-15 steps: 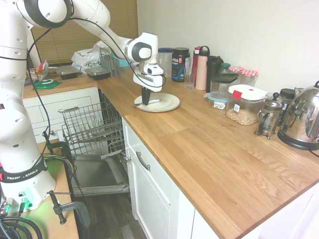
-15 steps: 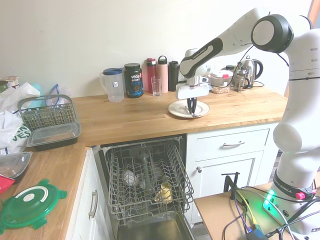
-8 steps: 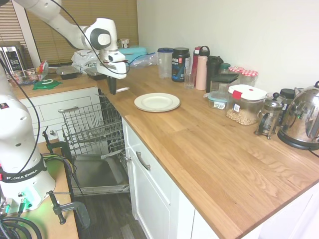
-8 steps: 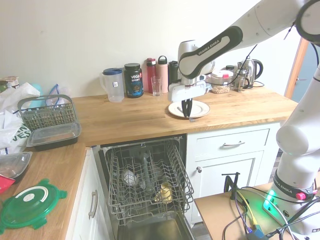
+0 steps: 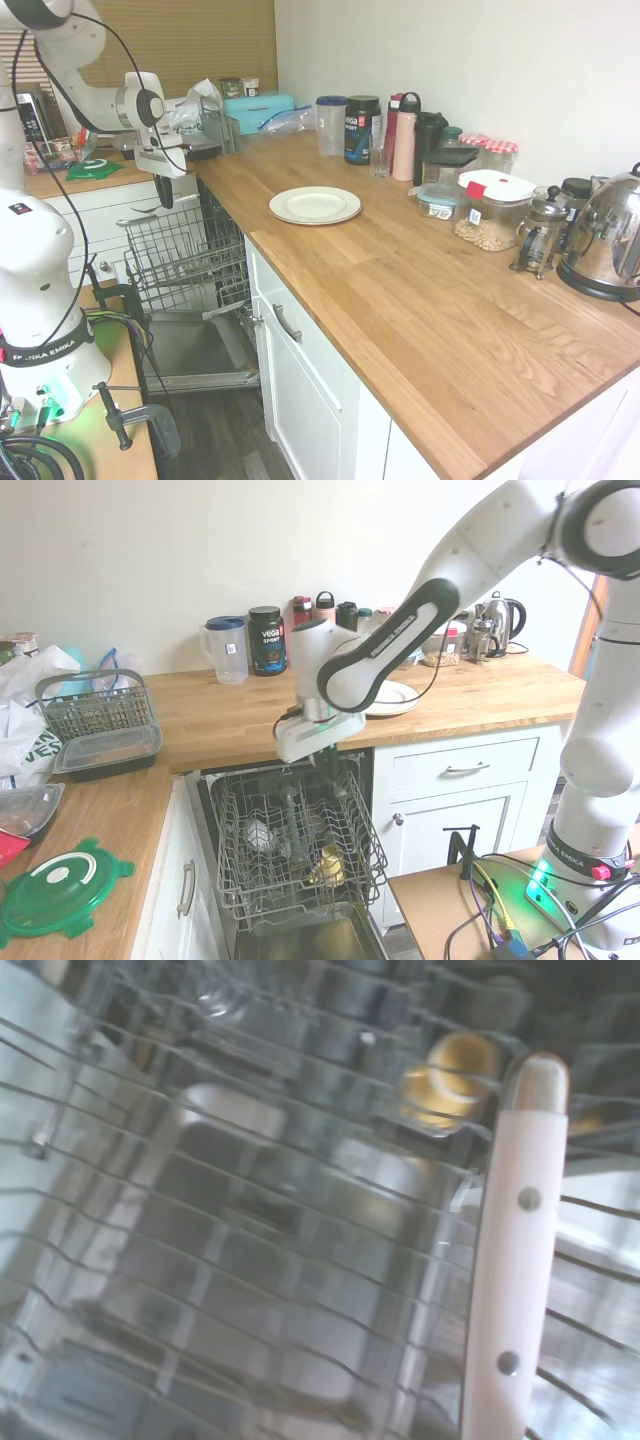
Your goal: Put the fork in the dishwasher
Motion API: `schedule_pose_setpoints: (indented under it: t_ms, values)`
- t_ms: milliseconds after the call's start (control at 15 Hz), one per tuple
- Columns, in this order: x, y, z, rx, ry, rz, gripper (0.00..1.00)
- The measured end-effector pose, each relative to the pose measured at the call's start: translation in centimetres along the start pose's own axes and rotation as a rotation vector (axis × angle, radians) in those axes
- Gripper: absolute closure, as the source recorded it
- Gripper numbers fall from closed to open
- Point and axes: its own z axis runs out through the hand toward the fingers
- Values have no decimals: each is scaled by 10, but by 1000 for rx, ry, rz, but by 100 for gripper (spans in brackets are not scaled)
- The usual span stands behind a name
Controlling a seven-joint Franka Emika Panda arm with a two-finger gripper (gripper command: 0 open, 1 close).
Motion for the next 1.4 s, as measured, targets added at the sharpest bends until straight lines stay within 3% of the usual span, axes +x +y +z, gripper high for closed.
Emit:
schedule_pose_setpoints:
  t_ms: [267, 333, 467, 867, 1200, 1400]
  values:
    - [10, -74, 27, 15, -81, 37, 100]
    - [13, -86, 35, 11, -112, 54, 0]
    - [20, -97, 39, 8, -148, 77, 0]
    - [38, -95, 22, 32, -161, 99, 0]
    - [46, -80, 11, 38, -168, 99, 0]
    - [65, -55, -22, 85, -144, 124, 0]
